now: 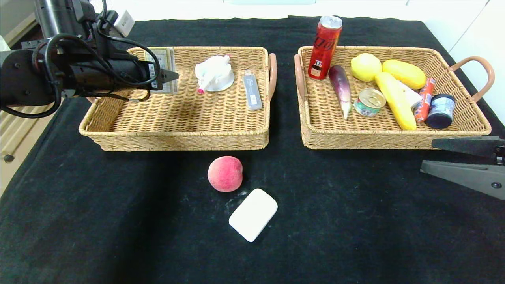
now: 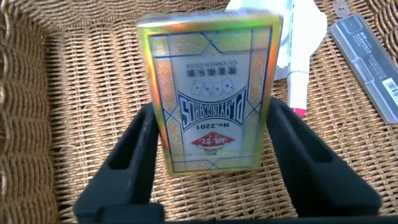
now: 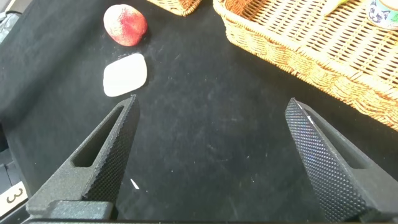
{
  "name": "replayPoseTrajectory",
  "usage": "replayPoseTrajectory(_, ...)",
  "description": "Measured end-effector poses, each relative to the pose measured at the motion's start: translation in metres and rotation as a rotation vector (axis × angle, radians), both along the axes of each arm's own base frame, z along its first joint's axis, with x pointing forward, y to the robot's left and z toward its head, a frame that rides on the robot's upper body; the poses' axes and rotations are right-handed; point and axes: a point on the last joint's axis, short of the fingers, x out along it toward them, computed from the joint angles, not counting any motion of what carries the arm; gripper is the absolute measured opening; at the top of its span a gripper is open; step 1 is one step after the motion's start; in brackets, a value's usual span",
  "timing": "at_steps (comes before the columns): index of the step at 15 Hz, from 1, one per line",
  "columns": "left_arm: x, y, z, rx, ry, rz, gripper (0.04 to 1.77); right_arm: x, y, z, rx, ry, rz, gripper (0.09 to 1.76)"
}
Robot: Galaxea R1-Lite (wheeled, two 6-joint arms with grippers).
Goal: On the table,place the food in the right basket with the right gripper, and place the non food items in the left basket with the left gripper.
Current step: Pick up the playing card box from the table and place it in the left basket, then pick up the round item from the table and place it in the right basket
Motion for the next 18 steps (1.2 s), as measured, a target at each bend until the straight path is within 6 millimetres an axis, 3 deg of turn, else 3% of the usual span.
replayPoseTrajectory(4, 0.0, 0.0, 0.0, 0.0, 0.002, 0.0, 1.43, 0.0, 0.0, 0.0, 0.0, -0.001, 0.0, 1.71)
replayPoseTrajectory(11, -0.011, -0.002, 0.005, 0.028, 0.016, -0.014, 1.59, -0.001, 0.0, 0.001, 0.0, -0.007, -0.002, 1.71)
replayPoseTrajectory(15, -0.036, -0.011, 0.014, 0.037, 0.087, -0.041, 1.64, -0.002, -0.001, 0.002, 0.0, -0.01, -0.005, 1.71)
replayPoseTrajectory(18, -0.068, -0.027, 0.024, 0.049, 0.148, -0.094, 1.67, -0.001, -0.001, 0.002, 0.0, -0.01, -0.007, 1.71)
